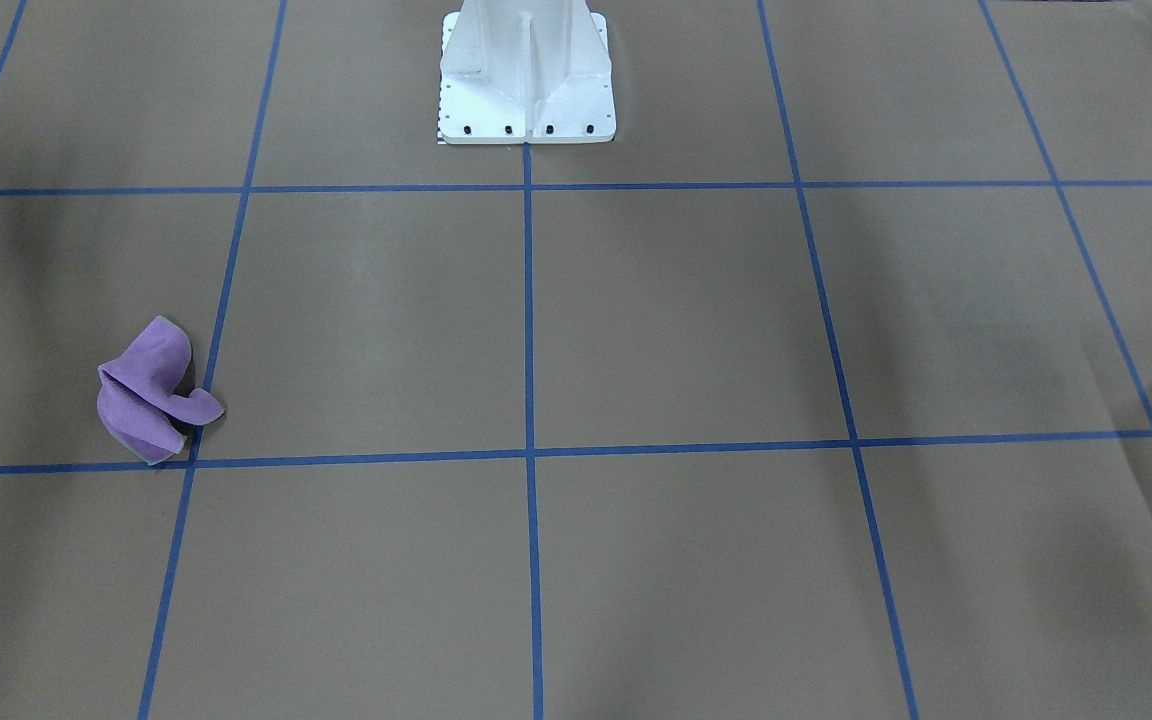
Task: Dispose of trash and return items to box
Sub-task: 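Carry the green cup into the clear box and release it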
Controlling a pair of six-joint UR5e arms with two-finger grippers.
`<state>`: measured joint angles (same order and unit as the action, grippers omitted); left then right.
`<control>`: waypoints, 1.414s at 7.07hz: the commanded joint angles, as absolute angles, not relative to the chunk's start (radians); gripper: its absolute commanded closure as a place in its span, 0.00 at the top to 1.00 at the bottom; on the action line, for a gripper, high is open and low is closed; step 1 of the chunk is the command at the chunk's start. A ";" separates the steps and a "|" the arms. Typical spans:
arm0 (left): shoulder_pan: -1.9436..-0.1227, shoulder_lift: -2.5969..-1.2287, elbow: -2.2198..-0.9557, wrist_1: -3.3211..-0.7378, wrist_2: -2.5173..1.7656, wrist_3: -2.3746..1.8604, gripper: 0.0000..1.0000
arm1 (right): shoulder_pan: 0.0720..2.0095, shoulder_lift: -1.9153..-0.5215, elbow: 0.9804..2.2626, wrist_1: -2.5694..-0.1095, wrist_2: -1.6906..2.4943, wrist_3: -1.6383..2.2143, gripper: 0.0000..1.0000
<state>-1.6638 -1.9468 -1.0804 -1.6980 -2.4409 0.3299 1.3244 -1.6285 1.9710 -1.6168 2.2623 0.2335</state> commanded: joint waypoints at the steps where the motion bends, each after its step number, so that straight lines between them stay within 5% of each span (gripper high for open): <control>1: -1.666 -1.971 -0.855 -1.941 -2.436 0.292 0.00 | 1.319 -1.623 1.970 -1.617 2.261 0.236 1.00; 3: -1.628 -1.976 -0.708 -2.147 -2.406 0.223 0.00 | 1.319 -1.620 1.970 -1.617 2.261 0.236 1.00; 8: -1.486 -1.982 -0.607 -2.350 -2.270 0.069 0.00 | 1.319 -1.620 1.970 -1.617 2.261 0.236 1.00; 9: -1.486 -1.979 -0.612 -2.355 -2.270 0.072 0.98 | 1.319 -1.620 1.973 -1.617 2.263 0.241 1.00; 10: -1.486 -1.974 -0.615 -2.377 -2.270 0.080 0.99 | 1.318 -1.618 1.974 -1.615 2.264 0.258 1.00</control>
